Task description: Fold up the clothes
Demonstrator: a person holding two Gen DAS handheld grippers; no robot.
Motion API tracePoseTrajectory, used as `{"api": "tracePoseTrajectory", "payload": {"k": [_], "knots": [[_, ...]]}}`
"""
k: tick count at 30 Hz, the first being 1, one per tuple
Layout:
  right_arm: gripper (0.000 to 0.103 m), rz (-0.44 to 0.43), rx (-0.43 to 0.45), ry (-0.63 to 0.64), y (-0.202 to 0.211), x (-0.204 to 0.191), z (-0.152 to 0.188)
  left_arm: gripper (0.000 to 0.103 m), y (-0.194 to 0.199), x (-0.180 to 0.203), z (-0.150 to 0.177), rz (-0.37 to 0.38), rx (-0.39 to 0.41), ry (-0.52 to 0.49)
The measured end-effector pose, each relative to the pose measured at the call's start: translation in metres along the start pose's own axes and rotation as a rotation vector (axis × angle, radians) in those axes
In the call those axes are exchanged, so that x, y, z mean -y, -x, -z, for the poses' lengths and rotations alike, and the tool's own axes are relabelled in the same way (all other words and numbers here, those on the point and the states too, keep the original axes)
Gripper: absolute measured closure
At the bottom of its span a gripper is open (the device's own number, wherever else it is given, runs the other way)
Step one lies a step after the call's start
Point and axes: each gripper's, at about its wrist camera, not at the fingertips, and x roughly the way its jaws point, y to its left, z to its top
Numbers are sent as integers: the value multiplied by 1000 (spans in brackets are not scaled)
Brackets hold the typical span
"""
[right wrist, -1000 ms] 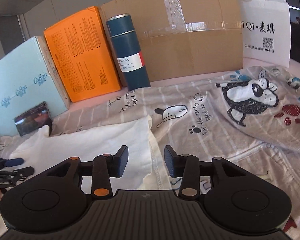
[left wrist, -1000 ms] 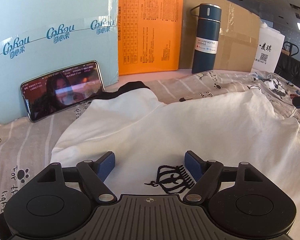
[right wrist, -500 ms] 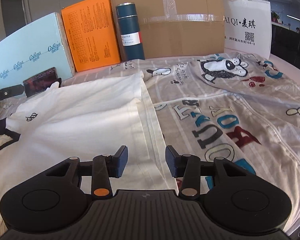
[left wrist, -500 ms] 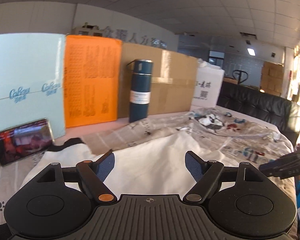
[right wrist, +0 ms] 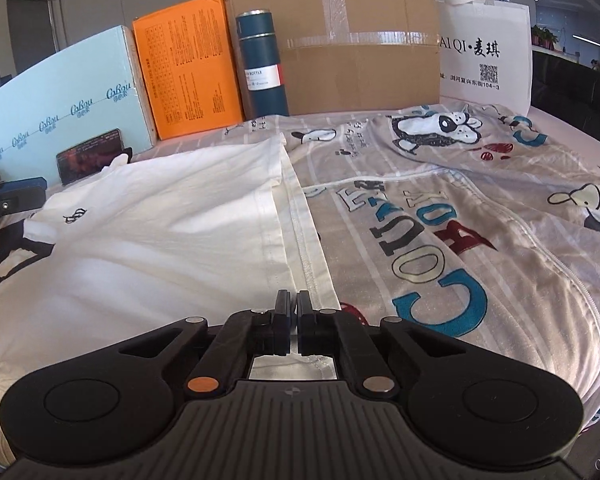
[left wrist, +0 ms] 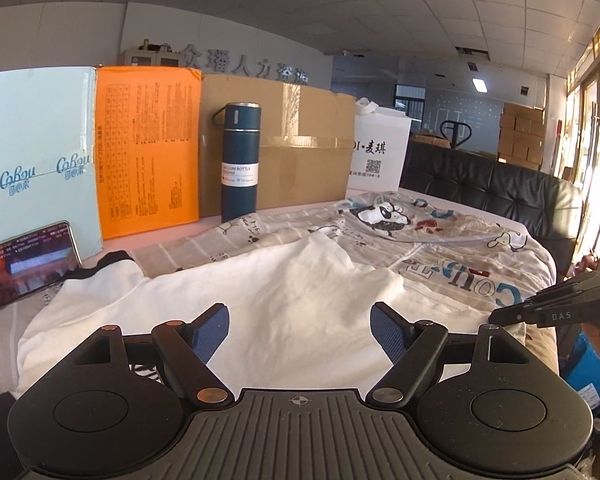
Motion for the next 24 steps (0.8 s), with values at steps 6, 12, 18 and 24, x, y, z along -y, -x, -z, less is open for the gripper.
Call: {"api": "tracePoseTrajectory", "payload": {"k": [6, 12, 18, 24], "knots": [[90, 20, 78, -49, 16, 9, 3, 23, 47, 5, 12, 13, 90, -51], [38, 7, 165, 73, 51, 8, 16, 7, 114, 21, 44, 105, 78, -197], [16, -91, 119, 385, 54, -27, 36, 3, 150, 43, 80, 173, -11, -212], [16, -138, 57, 530, 35, -48, 40, 3, 163, 56, 106, 172, -103, -251]]}}
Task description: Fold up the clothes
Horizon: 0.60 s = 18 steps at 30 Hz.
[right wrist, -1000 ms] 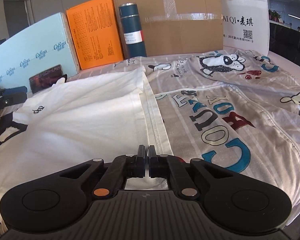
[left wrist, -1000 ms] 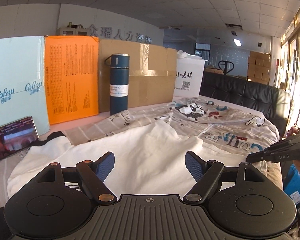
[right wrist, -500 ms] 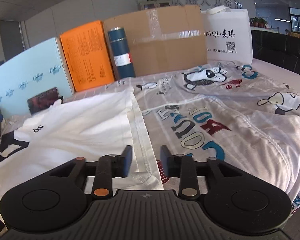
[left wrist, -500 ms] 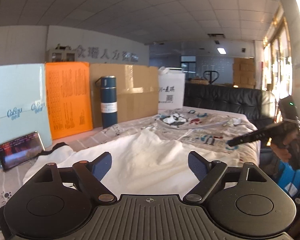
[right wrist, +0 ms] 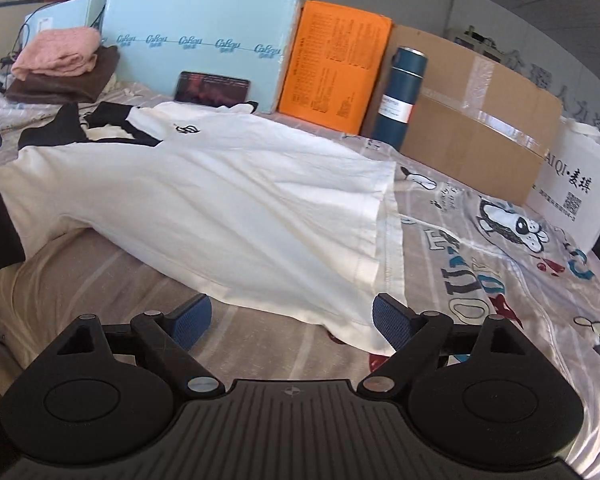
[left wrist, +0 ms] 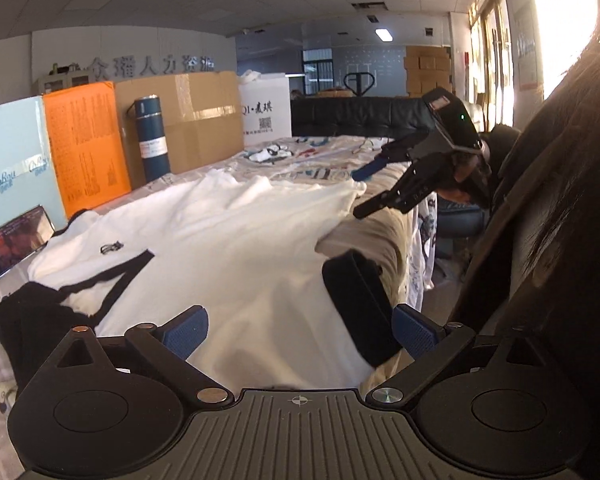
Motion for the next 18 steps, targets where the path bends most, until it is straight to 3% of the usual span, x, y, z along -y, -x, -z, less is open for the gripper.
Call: {"api": "tracePoseTrajectory", "payload": {"k": [3, 7, 11, 18], "knots": [[16, -29, -7, 44, -8, -6, -2, 3, 0, -1, 11, -51, -75, -56], [16, -83, 20, 66, -11, -14, -7, 3, -9, 11, 19, -99, -118, -121], [16, -115, 35, 83, -14, -22, -8, 3, -18, 38, 26, -116, -47, -272], [16, -231, 82, 112, -18, -41, -15, 3, -29, 49, 29, -80, 76, -183]]}}
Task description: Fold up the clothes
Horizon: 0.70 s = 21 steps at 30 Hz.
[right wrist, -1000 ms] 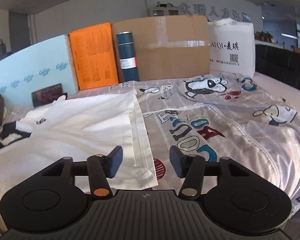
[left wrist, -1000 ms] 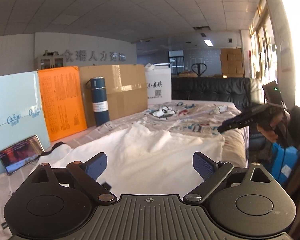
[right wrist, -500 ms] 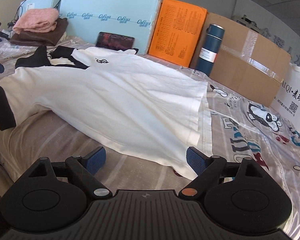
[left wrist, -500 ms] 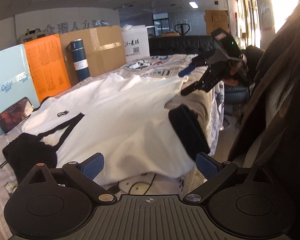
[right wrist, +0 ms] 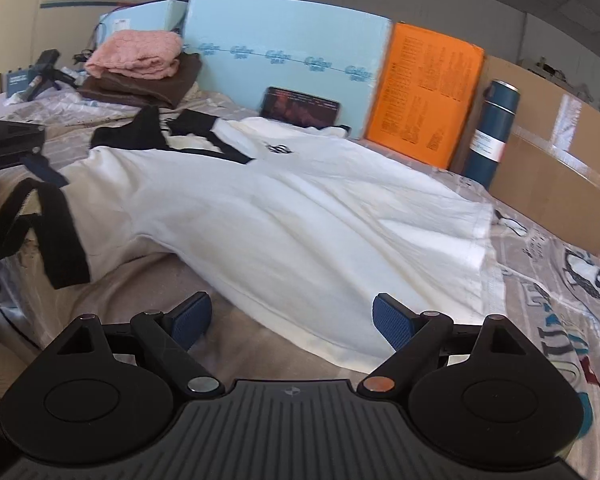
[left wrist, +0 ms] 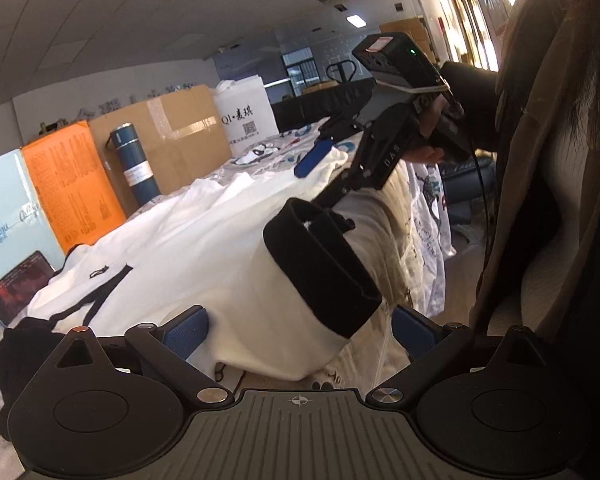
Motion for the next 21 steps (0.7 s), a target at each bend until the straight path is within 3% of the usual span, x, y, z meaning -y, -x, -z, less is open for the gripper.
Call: {"api": "tracePoseTrajectory", "payload": {"k": [3, 8, 14, 18, 21], "knots": [[16, -109, 28, 70, 7, -15, -5, 3, -6, 2, -2, -39, 53, 24], [16, -330, 131, 140, 31, -29, -7, 3, -13, -11, -5, -83, 46, 86], [18, -349, 106, 233, -1, -57, -22, 3, -4, -29, -5, -112, 118, 238], [18, -347, 121, 223, -29, -59, -36, 3, -2, -23, -6, -97, 121, 230], [18, -371, 149, 140, -39, -48, -47, 3, -7, -13, -10, -91, 104, 176]]}}
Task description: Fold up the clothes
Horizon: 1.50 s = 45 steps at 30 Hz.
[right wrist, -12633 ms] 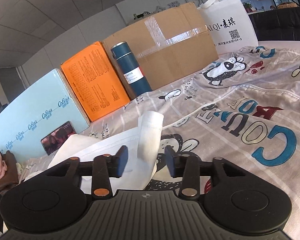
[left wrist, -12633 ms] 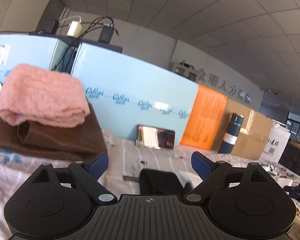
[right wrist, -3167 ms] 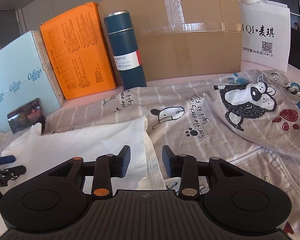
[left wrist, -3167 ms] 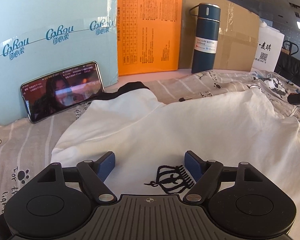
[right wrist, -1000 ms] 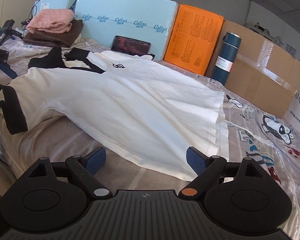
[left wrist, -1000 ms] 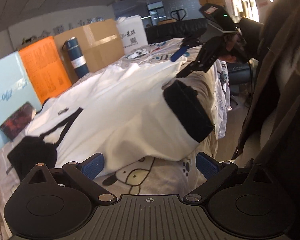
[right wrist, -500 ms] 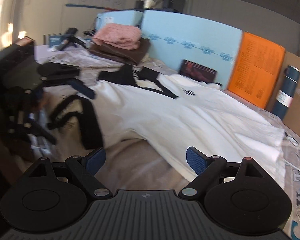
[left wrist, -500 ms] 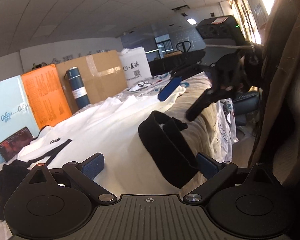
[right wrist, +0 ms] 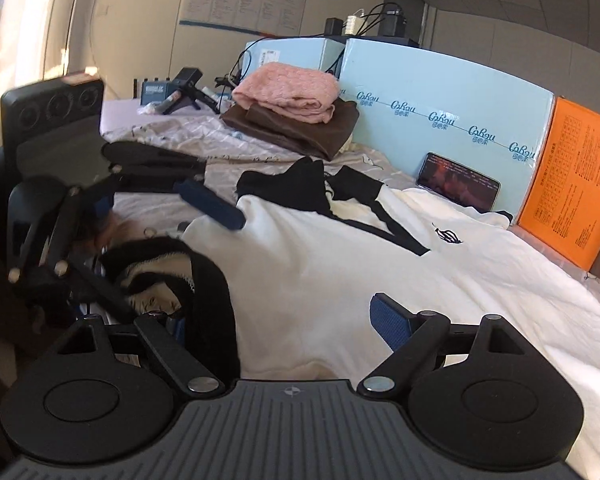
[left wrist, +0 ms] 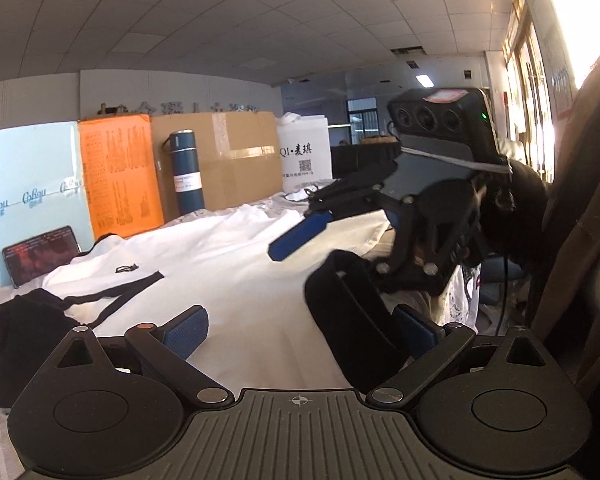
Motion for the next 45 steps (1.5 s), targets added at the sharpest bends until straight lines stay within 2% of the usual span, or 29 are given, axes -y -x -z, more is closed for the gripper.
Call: {"api": "tracePoseTrajectory", "payload": {"k": [4, 6, 8, 10, 13, 16, 20, 22, 26, 29, 31, 32, 34, 36, 39, 45], "knots": [[18, -10, 45, -83, -2, 12, -6, 4, -12, 11, 0, 1, -6, -71], [18, -2, 60, -123, 0, 16, -7, 15, -18, 9, 0, -1, -16, -61], [18, 13, 62, -143, 8, 18, -3, 70, -22, -1, 0, -6, -33, -3], [17, 43, 46, -143, 22, 18, 3, 87, -21, -11, 1, -23, -22, 54], [17, 111, -32, -132, 45, 19, 18, 92, -9, -24, -2, -17, 68, 158], [19, 230, -135, -105, 56, 21, 30, 96, 0, -38, -5, 4, 145, 256], [25, 354, -232, -82, 73, 36, 46, 100, 5, -46, -6, 13, 169, 302], [43, 432, -289, -52, 83, 43, 49, 100, 7, -47, -8, 9, 179, 299], [49, 583, -430, 90, 91, 51, 60, 101, 5, -53, -14, 12, 207, 325], [62, 645, -515, 223, 89, 51, 68, 102, 6, -56, -15, 20, 226, 346], [80, 620, -513, 263, 89, 47, 71, 103, 8, -57, -15, 29, 237, 360], [84, 605, -513, 286, 89, 41, 71, 103, 9, -57, -15, 38, 231, 359], [99, 578, -513, 326, 89, 31, 72, 103, 12, -55, -15, 56, 221, 356], [99, 562, -514, 315, 91, 26, 71, 103, 14, -54, -14, 72, 208, 355], [98, 595, -467, 318, 93, 23, 71, 103, 11, -56, -13, 63, 194, 359], [96, 531, -488, 379, 79, 24, 73, 103, 12, -56, -15, 57, 214, 361]]}}
